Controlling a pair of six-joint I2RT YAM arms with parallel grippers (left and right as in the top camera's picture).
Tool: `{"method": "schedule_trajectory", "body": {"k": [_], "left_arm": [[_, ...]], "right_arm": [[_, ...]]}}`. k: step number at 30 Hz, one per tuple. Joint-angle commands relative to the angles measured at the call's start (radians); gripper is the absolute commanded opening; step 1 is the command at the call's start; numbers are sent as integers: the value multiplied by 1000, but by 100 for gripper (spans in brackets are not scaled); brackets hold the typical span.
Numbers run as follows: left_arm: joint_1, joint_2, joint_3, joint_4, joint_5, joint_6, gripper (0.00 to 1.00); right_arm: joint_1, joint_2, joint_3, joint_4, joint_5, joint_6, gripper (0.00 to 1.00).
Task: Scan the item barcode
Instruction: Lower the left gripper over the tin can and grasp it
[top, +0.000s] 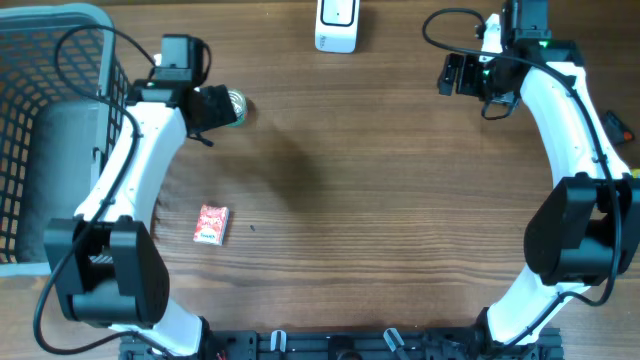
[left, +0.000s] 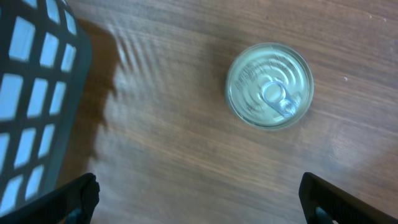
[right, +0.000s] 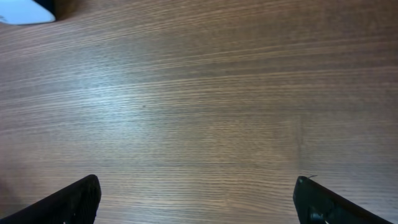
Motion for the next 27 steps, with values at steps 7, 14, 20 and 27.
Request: {"method": "schedule_trajectory", "body": {"k": [7,14,20,27], "left_arm": [[23,92,3,101,155,-3,100],[21,184,3,152,196,-129,100],[-6,225,3,203,201,-196,100],[-29,248,3,306,201,-253,100]], "right_arm": [[51,13,5,21,-4,-11,100],[51,13,5,22,-4,-11,100],[51,13,5,25,-4,-11,100],[51,13,5,25,-4,-11,100]]}}
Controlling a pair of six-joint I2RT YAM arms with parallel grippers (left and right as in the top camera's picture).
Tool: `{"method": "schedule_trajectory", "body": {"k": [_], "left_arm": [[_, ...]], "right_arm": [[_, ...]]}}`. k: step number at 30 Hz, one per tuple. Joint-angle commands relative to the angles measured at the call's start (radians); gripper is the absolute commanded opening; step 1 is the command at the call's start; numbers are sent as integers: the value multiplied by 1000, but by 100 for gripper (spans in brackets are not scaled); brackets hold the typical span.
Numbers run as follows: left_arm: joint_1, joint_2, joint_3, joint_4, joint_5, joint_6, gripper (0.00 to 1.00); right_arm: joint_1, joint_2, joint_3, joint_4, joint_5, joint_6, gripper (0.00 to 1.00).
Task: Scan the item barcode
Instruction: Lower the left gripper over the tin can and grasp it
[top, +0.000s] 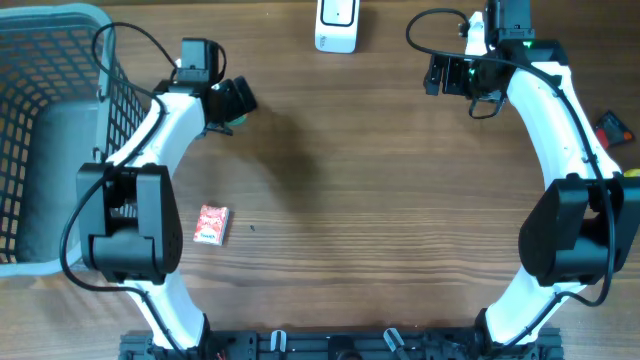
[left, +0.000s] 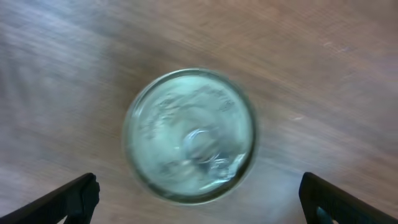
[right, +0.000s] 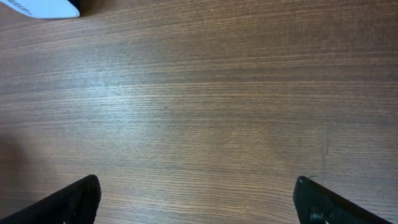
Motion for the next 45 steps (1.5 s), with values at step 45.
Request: {"method": "schedule_trajectory", "body": {"k": [45], "left_arm": [[-45,162,3,34,-101,1,72]], "right_arm": [[2,13,4,-17,-4,-11,100]]}}
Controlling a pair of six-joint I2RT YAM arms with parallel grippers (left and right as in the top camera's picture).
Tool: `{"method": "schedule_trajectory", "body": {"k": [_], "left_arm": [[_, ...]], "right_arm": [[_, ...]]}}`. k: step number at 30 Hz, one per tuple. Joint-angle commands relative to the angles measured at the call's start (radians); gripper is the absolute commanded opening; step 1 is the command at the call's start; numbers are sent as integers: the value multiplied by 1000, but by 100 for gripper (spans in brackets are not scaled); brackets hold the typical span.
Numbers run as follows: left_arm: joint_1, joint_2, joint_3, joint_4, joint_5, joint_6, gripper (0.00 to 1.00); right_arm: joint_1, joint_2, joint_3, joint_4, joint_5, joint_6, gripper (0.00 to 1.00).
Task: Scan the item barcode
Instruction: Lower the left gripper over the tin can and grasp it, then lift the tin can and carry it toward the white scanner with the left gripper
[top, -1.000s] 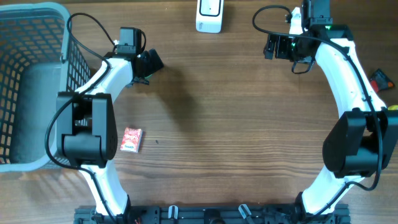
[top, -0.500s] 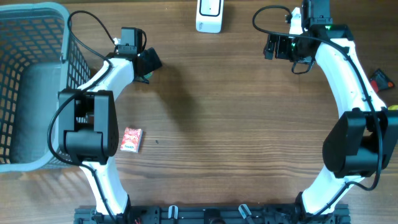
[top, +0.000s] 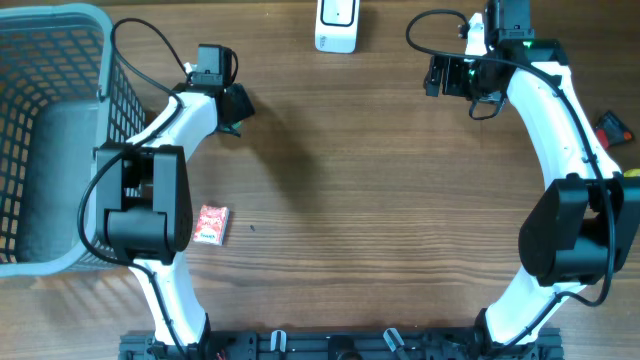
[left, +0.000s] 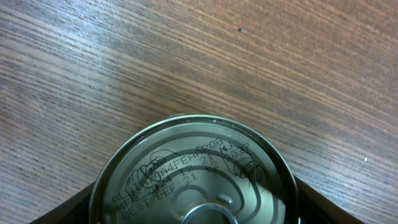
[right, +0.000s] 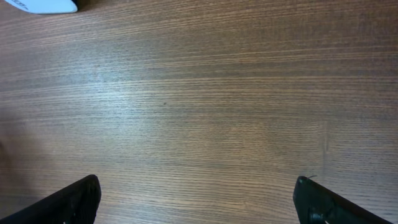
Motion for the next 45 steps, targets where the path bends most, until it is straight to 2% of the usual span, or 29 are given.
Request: {"method": "schedule_trajectory", "body": {"k": [1,6,16,29,31,35,45], "left_arm": [[-28,39,-14,-28,25,-3,72],[-64,39,-14,-45,25,40,72],[-182,26,-14,-114,26,43,72],[-439,24,-14,-139,26,46,71],[-481,24,-14,-139,25,46,70],[-543,20,-14,-139,21,46,63],[-557,-86,-14,-146,20,46,59]], "right_arm": [[2,13,4,-4,-4,-11,100],[2,13,4,-6,-3,-12,100],[2,13,3,6,5,-23,100],[0,13,3,17,9,-34,100],[0,13,3,18,9,-35,100],[0,13,3,16,9,-47,100],[-1,13,3,17,10,-48,100]]}}
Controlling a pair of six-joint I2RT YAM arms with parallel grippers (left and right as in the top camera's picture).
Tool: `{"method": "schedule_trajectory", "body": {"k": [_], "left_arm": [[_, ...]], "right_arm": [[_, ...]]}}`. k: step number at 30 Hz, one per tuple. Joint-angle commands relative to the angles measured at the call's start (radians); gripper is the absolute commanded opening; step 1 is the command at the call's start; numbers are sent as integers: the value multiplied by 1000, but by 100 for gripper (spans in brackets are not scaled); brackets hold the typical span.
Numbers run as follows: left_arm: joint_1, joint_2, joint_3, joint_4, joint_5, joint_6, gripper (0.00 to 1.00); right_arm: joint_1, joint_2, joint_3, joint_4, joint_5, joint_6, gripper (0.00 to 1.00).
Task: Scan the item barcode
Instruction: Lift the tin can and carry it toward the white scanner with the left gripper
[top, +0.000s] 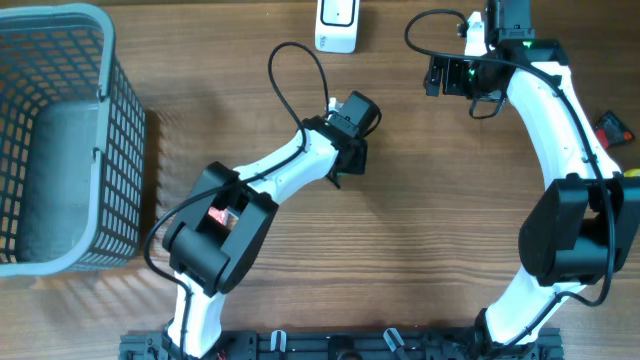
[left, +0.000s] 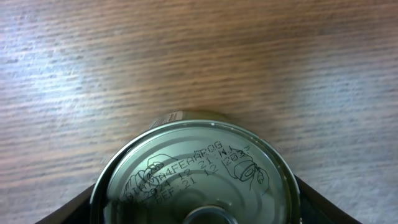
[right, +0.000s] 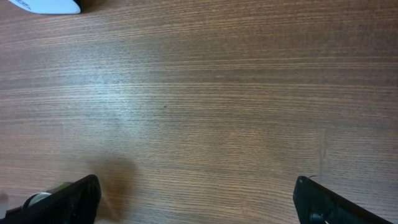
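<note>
A tin can with a silver pull-tab lid and printed date fills the bottom of the left wrist view. My left gripper is shut on it, a dark finger on each side. In the overhead view the left gripper is at the middle of the table, in front of the white scanner at the far edge. The can is mostly hidden under it there. My right gripper hangs open at the far right, nothing between its fingers. The scanner's edge shows top left in the right wrist view.
A grey mesh basket stands at the left side. A small red box lies half hidden under the left arm. A red item sits at the right edge. Cables loop above both arms.
My left gripper, with the can between its fingers, has moved from beside the basket to the middle of the table in front of the scanner. The right arm has not moved.
My left gripper was open above the can near the basket. Then it hung closer over the can. Then the can sat between its fingers. Now the can is held at mid-table. The right gripper shifted slightly left early on and has stayed open.
</note>
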Motion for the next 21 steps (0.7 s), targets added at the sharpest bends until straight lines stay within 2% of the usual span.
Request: {"method": "schedule_trajectory", "body": {"k": [1,4,18,21], "left_arm": [[2,-71,-20,-13,13,19,58],[2,-106,-20,-13,13,14,54],[-5,-139,-21,-15,10,9,52],[-5,-137,-21,-15,-10,-60,51]], "right_arm": [[-1,13,3,3,8,-21,100],[-1,13,3,3,8,-22,100],[-1,13,3,2,7,-21,100],[-1,13,3,2,7,-21,100]]}}
